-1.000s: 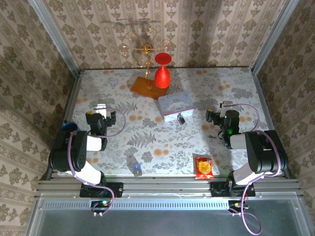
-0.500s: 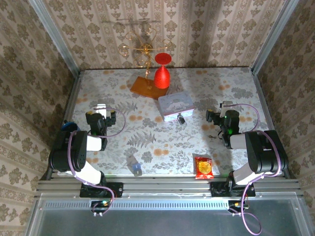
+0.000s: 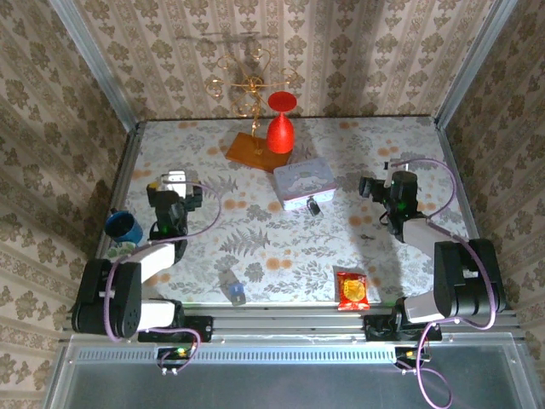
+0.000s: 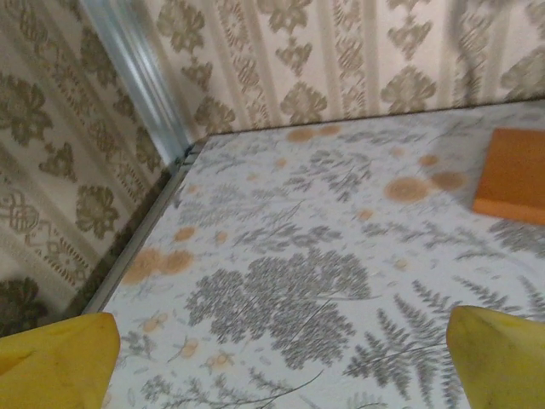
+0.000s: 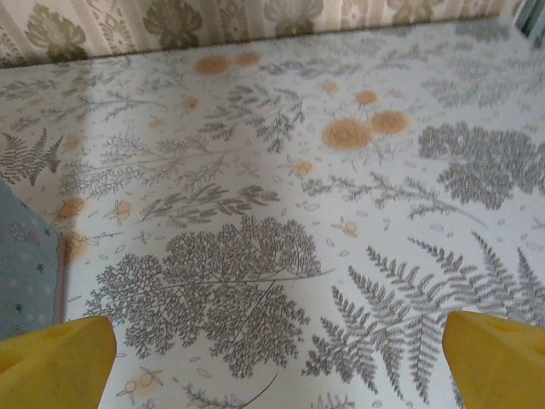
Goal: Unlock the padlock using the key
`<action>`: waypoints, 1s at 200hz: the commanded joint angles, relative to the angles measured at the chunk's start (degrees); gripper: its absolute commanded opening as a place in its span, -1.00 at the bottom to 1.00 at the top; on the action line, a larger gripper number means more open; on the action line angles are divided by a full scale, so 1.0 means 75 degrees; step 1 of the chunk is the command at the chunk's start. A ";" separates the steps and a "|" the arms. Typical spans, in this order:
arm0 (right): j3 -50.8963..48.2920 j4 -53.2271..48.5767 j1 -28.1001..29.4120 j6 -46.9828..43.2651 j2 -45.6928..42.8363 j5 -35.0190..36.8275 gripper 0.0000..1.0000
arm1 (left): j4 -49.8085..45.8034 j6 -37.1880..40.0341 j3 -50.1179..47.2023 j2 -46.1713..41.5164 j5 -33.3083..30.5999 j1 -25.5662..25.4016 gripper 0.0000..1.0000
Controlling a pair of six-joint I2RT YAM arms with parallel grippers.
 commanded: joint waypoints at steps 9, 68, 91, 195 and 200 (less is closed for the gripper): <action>0.0539 -0.1904 0.0098 0.0845 -0.0643 0.0109 1.00 | -0.1796 -0.0972 0.0889 -0.0476 -0.0003 -0.0210 1.00; 0.1598 -0.3388 0.0653 0.1452 -0.0294 -0.1112 1.00 | -0.3569 -0.3851 0.1932 0.0090 0.0391 -0.1593 1.00; 0.2074 -0.3600 0.1040 0.1463 0.0206 -0.1129 1.00 | -0.3597 -0.4145 0.2163 0.0373 0.0307 -0.2241 1.00; 0.2804 -0.4230 0.1405 0.2027 0.0933 -0.1367 0.85 | -0.3654 -0.4068 0.2046 0.0380 0.0026 -0.3136 1.00; 0.2803 -0.4370 0.1400 0.2055 0.0876 -0.1242 0.82 | -0.3672 -0.4074 0.2040 0.0351 0.0009 -0.3138 1.00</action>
